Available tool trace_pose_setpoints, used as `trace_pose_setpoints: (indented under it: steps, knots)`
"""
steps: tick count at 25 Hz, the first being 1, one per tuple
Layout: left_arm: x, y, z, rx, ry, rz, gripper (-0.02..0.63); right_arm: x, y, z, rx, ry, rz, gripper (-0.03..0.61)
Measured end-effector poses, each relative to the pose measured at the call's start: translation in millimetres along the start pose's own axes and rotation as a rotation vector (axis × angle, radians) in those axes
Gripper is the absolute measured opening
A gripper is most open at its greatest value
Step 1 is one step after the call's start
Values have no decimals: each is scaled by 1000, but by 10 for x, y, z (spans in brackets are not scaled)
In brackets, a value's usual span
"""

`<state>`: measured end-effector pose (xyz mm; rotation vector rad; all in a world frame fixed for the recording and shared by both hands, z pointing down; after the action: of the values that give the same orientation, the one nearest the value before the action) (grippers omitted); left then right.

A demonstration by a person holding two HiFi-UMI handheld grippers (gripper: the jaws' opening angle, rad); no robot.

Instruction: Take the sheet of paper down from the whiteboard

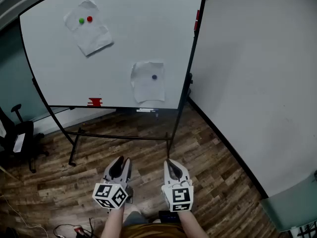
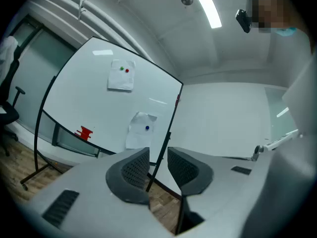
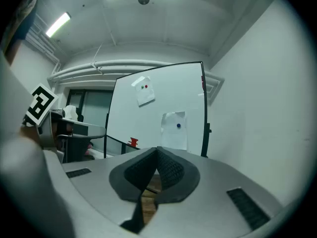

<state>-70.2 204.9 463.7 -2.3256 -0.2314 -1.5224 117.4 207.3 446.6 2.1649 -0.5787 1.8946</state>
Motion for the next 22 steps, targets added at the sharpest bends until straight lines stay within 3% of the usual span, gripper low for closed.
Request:
trace_pose_setpoints:
  steps: [6, 16, 18, 20, 22]
  knots:
    - [-36, -101, 41, -15, 29, -5, 29, 2, -73, -38, -3, 12, -4, 11]
    - [22, -240, 127, -19, 45, -35, 28, 39, -185, -94, -30, 56, -10, 12]
    - [30, -234, 183, -2, 50, -38, 78, 53, -229, -70, -20, 47, -20, 28]
    - [36, -221, 198, 4, 55, -39, 142, 58, -243, -70, -27, 47, -22, 105]
    - [70, -202, 173, -12, 53, -44, 167, 71, -242, -64, -31, 45, -24, 133]
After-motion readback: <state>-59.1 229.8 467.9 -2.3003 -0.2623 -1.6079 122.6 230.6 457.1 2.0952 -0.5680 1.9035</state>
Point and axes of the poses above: the fingertips, and each gripper's own axes: y forward along the fingers, z to its right, x out of its underside, the point moved 4 cm from there along -y, backward along the fingers, and after that the axes turned 10 degrees about z, right-handed, at the moved point
